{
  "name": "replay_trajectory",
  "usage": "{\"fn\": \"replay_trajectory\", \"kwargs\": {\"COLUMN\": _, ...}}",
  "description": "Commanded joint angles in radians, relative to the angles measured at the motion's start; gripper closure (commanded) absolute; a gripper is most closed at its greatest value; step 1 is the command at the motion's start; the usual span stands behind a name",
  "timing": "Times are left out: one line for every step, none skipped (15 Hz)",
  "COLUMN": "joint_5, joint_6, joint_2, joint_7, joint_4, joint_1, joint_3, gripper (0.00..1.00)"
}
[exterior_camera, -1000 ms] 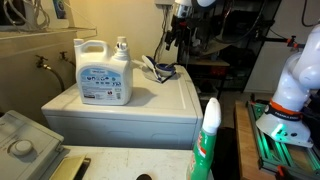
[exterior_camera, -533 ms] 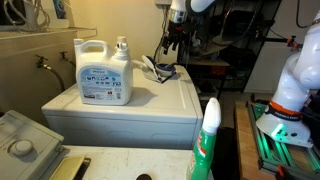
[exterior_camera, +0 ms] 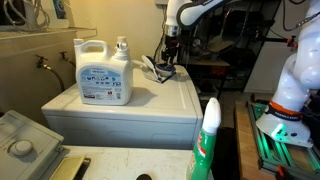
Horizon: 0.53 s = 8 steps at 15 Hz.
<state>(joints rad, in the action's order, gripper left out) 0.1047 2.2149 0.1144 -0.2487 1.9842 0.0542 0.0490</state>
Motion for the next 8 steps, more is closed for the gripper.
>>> {"fn": "replay_trajectory", "kwargs": {"joint_5": -0.039, "joint_6": -0.015, "joint_2": 0.036, "joint_7": 0.024, "joint_4": -0.047, "joint_1": -0.025, "joint_3": -0.023, "gripper": 0.55}}
{"fn": "replay_trajectory", "kwargs": {"joint_5": -0.042, "joint_6": -0.012, "joint_2": 0.044, "joint_7": 0.023, "joint_4": -0.056, "joint_1": -0.028, "joint_3": -0.024, "gripper": 0.58}}
{"fn": "replay_trajectory", "kwargs": {"joint_5": -0.036, "joint_6": -0.013, "joint_2": 0.057, "joint_7": 0.015, "joint_4": -0.069, "joint_1": -0.030, "joint_3": -0.028, "gripper": 0.58}}
{"fn": "replay_trajectory", "kwargs": {"joint_5": -0.030, "joint_6": -0.013, "joint_2": 0.065, "joint_7": 0.011, "joint_4": -0.079, "joint_1": -0.032, "joint_3": -0.031, "gripper": 0.55}}
{"fn": "replay_trajectory", "kwargs": {"joint_5": -0.024, "joint_6": -0.016, "joint_2": 0.081, "joint_7": 0.005, "joint_4": -0.095, "joint_1": -0.032, "joint_3": -0.036, "gripper": 0.54}}
{"fn": "replay_trajectory", "kwargs": {"joint_5": -0.022, "joint_6": -0.017, "joint_2": 0.091, "joint_7": 0.002, "joint_4": -0.104, "joint_1": -0.033, "joint_3": -0.039, "gripper": 0.54}}
{"fn": "replay_trajectory", "kwargs": {"joint_5": -0.017, "joint_6": -0.020, "joint_2": 0.106, "joint_7": -0.002, "joint_4": -0.117, "joint_1": -0.034, "joint_3": -0.043, "gripper": 0.52}}
{"fn": "replay_trajectory", "kwargs": {"joint_5": -0.018, "joint_6": -0.021, "joint_2": 0.118, "joint_7": -0.004, "joint_4": -0.126, "joint_1": -0.035, "joint_3": -0.046, "gripper": 0.54}}
